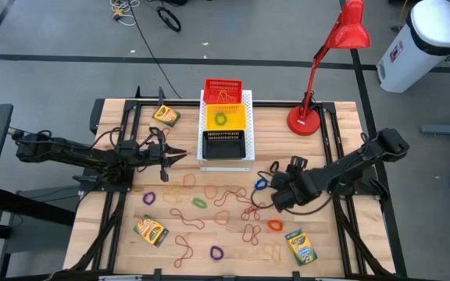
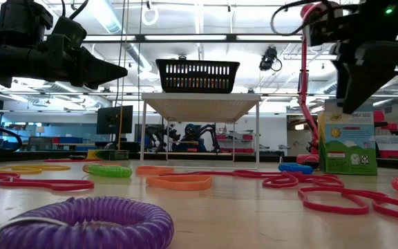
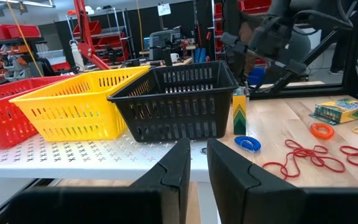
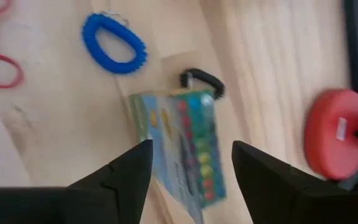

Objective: Pick & Place Office Desk Supplies
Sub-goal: Put the yellow crayon box into the black bin on the shelf

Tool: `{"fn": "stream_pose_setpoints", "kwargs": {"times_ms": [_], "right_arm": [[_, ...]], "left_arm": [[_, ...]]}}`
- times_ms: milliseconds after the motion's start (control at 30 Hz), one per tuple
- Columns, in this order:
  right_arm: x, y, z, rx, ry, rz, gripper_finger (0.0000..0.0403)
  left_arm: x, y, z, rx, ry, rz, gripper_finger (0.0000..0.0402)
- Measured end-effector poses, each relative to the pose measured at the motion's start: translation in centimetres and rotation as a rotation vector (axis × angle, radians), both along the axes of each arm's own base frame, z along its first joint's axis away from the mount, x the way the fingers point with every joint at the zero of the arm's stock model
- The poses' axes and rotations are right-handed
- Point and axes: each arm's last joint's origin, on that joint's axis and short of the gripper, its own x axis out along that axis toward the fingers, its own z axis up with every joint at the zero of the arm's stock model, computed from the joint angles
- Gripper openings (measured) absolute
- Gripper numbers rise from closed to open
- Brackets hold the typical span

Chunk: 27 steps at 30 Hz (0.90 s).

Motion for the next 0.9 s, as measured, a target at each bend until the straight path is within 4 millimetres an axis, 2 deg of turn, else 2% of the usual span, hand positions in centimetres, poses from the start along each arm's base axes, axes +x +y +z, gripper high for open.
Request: {"fn": "stream_pose_setpoints", "kwargs": {"times_ms": [167, 333, 733, 900], "right_arm": [[0.9, -2.0, -0.1, 0.063, 0.052, 0.012, 0.0223], [1.5, -3.1, -0.2, 0.143, 0.078, 0.032, 0.0205], [1.5, -3.1, -0.2, 0.169, 0.146, 0.189, 0.0112], [1.5, -2.8, -0.2, 0.153, 0.193, 0.326, 0.0095]], "left_arm": [[0.0, 0.0, 0.0, 0.0, 0.0, 0.0, 0.0062], [0.0, 0.0, 0.0, 0.0, 0.0, 0.0, 0.0062], [0.0, 0.0, 0.0, 0.0, 0.0, 0.0, 0.0062], [0.0, 0.0, 0.0, 0.0, 0.0, -0.001, 0.0062]]}}
